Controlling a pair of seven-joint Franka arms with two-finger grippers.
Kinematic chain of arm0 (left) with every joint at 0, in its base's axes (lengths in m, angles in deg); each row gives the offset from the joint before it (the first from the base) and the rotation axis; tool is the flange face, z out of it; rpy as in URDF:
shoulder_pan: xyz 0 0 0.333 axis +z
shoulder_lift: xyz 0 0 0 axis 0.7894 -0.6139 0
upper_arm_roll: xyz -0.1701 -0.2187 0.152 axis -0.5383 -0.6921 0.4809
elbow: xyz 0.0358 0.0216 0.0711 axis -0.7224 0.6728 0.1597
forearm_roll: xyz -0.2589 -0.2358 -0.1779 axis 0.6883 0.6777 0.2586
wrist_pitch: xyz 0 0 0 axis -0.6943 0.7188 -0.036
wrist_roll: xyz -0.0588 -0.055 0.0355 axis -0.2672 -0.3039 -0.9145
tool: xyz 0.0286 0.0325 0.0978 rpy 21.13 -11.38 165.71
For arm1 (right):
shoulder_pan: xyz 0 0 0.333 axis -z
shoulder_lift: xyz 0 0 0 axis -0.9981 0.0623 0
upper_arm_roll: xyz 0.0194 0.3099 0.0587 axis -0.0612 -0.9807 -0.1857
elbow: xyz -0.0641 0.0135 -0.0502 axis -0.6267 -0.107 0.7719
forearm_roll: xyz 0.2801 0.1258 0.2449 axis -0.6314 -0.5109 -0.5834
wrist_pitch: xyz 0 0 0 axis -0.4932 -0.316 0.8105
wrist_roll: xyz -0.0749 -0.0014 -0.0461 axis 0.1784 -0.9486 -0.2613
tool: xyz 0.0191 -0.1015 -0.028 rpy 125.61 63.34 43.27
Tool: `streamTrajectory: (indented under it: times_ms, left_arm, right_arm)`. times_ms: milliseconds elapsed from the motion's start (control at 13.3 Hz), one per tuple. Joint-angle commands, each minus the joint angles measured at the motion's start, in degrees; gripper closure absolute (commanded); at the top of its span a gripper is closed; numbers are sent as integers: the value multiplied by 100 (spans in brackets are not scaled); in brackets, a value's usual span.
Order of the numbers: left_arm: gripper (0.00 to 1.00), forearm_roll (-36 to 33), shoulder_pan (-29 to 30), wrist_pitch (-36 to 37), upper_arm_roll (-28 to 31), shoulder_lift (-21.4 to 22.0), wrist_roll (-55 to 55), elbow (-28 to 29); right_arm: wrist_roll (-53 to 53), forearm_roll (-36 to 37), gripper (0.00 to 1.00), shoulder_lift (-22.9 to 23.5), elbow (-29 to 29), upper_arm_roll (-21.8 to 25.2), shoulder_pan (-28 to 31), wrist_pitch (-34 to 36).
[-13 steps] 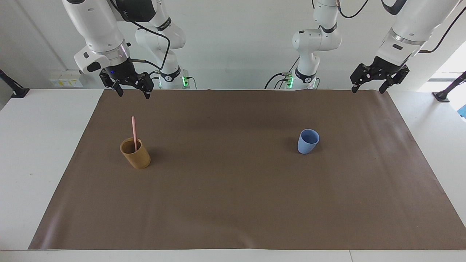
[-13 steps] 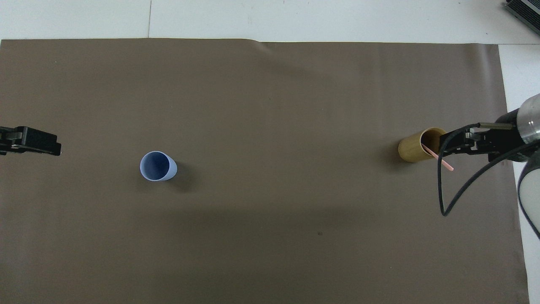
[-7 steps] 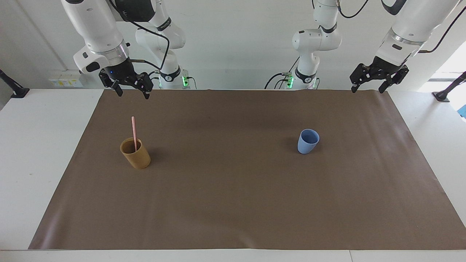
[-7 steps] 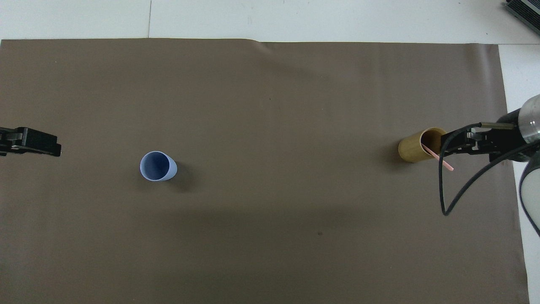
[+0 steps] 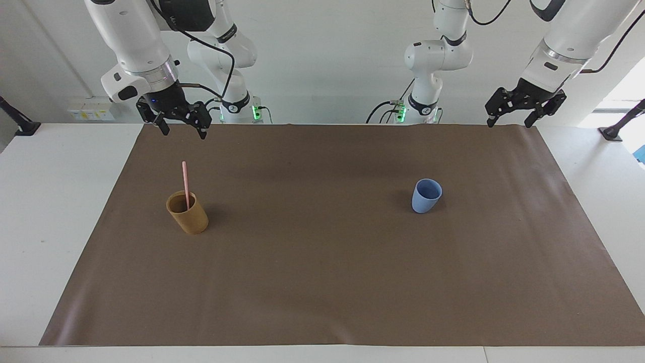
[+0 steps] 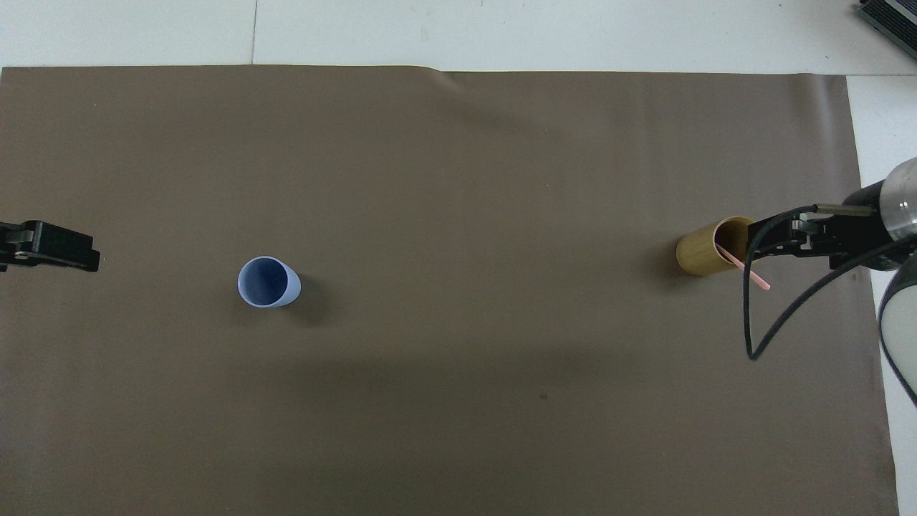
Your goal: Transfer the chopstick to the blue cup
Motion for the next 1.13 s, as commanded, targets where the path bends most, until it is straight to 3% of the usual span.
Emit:
streamTrajectory:
  times_ms: [0,603,1055]
  left_arm:
    - [0,-19,41,81,-14,86,-52,69]
    - [0,-11,6,-95,-23,191,-79,411]
    - [0,534,-56,-1788,-32,393,-34,2018]
  right_arm:
    - [-147,-14,0,-350,527,-25,91,-362]
    - [-182,12,0,-350,527,-25,82,-380]
    - [-182,12,0,-350,527,-25,91,-380]
